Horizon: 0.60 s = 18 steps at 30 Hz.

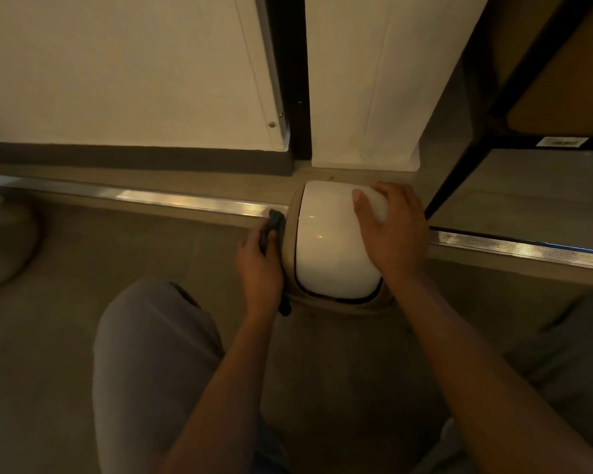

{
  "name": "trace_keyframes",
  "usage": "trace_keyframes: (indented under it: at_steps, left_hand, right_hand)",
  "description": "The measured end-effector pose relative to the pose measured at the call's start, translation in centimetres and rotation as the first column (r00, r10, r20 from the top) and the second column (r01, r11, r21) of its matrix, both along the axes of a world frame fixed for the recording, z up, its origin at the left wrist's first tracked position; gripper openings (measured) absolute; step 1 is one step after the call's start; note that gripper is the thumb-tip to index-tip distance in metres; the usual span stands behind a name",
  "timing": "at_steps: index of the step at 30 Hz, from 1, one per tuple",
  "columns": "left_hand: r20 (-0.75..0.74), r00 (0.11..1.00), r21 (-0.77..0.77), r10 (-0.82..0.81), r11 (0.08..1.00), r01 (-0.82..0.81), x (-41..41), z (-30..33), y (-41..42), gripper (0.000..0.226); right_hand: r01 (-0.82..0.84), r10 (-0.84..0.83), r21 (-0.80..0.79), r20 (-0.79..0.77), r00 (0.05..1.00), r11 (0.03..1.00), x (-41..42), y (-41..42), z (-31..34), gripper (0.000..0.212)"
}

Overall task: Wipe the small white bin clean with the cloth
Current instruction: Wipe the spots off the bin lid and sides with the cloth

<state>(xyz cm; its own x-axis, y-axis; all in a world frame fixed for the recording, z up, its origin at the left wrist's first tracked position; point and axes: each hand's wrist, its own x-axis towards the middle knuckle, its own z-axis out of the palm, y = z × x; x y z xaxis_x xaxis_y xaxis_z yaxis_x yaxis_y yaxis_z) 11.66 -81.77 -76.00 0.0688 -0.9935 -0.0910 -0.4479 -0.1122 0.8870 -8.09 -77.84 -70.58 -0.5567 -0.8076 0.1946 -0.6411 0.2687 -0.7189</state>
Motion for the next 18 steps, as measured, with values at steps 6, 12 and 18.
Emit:
trace_keyframes:
  at_steps: [6,12,18]
  left_hand:
    - [-0.055,0.915,-0.059,0.399,0.914,-0.402,-2.7,-1.1,7.8,0.034]
    - [-0.091,0.865,-0.040,0.493,0.866,-0.498,-5.3,-0.9,10.0,0.042]
    - [-0.080,0.753,0.009,0.653,0.756,-0.655,-6.3,0.2,8.8,0.039]
  right_hand:
    - [-0.034,0.034,0.007,0.000,0.999,0.999,-0.2,0.0,-0.1,0.051]
    - [-0.125,0.131,0.102,-0.057,0.990,0.987,-0.9,0.1,0.2,0.055]
    - [-0.139,0.151,0.129,-0.088,0.985,0.982,-1.2,0.1,0.2,0.056]
